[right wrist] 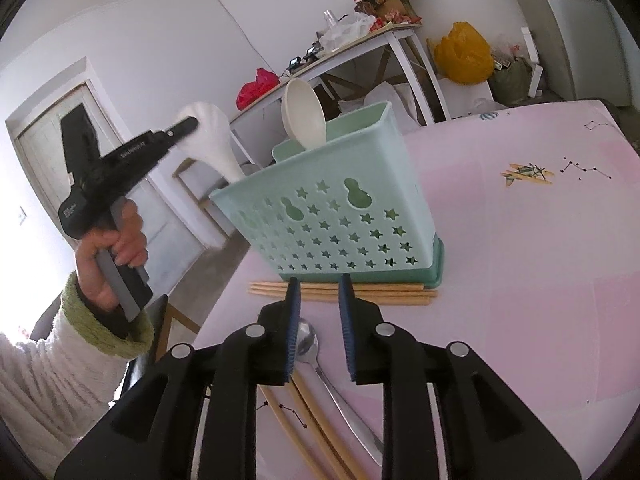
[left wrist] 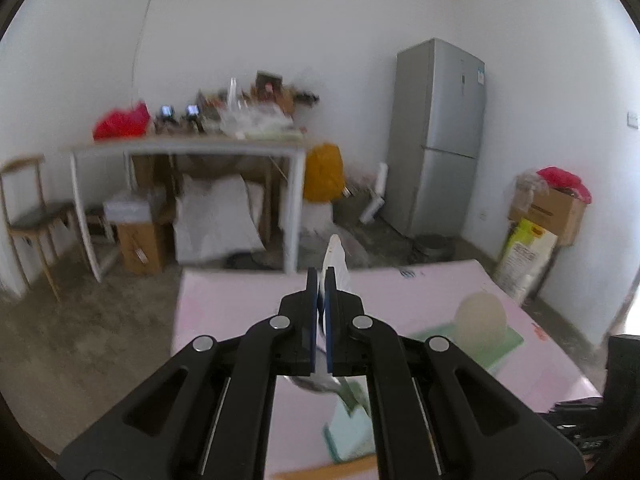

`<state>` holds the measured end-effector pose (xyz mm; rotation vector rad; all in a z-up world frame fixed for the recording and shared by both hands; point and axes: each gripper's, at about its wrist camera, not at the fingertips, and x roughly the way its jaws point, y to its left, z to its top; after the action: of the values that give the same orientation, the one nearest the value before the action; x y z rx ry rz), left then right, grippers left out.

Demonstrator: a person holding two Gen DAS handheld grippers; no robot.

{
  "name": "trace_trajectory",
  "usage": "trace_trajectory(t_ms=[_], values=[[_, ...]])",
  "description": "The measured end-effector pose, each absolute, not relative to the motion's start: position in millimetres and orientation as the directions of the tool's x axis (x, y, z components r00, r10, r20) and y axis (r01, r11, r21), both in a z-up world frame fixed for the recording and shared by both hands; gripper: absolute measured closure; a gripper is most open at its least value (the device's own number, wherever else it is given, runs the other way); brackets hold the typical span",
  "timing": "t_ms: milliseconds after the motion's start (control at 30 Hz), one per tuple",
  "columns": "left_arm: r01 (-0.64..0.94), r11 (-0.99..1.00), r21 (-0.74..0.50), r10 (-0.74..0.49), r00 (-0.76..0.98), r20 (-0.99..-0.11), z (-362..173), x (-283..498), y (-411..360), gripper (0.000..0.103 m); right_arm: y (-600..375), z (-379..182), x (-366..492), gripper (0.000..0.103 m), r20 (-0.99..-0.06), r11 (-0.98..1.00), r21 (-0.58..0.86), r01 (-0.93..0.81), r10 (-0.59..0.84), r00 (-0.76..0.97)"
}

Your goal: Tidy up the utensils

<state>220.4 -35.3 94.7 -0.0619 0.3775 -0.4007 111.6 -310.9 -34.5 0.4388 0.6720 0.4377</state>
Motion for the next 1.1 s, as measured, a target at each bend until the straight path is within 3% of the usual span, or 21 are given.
trace_trajectory(t_ms=[33, 100, 200, 267, 400, 733, 1100], values=[[0.379, 0.910, -0.167, -0.414, 0.837, -0.357, 92.3, 221.0, -31.3, 0.094, -310.5, -34.5, 111.7, 0.081, -0.495, 0.822, 0.515, -0.244, 0.518, 0.698], [0.375, 0.906, -0.197, -0.423, 0.834, -0.355, 90.4, 217.6, -24.4, 0.072, -308.1, -33.8, 112.3, 0.078, -0.501, 0.824, 0.508, -0.248, 0.518, 0.693], [0.364, 0.900, -0.239, -0.428, 0.838, -0.337, 91.8, 205.2, -7.3, 0.069, -300.3, -31.5, 114.6, 0.069, -0.515, 0.827, 0.490, -0.275, 0.529, 0.675], [0.355, 0.897, -0.263, -0.430, 0.839, -0.334, 89.5, 194.5, 2.8, 0.067, -292.1, -30.3, 117.8, 0.063, -0.529, 0.828, 0.470, -0.305, 0.541, 0.654], [0.331, 0.892, -0.307, -0.431, 0.828, -0.360, 74.2, 172.2, 21.7, 0.067, -271.3, -37.6, 130.0, 0.061, -0.592, 0.825, 0.424, -0.373, 0.564, 0.576], [0.267, 0.870, -0.414, -0.472, 0.692, -0.546, -11.7, 128.3, 42.4, 0.067, -229.5, -72.9, 161.9, 0.061, -0.770, 0.846, 0.284, -0.452, 0.482, 0.418], [0.265, 0.856, -0.444, -0.503, 0.622, -0.600, -48.2, 103.8, 32.9, 0.067, -201.0, -72.1, 166.8, 0.063, -0.806, 0.815, 0.210, -0.539, 0.457, 0.376]])
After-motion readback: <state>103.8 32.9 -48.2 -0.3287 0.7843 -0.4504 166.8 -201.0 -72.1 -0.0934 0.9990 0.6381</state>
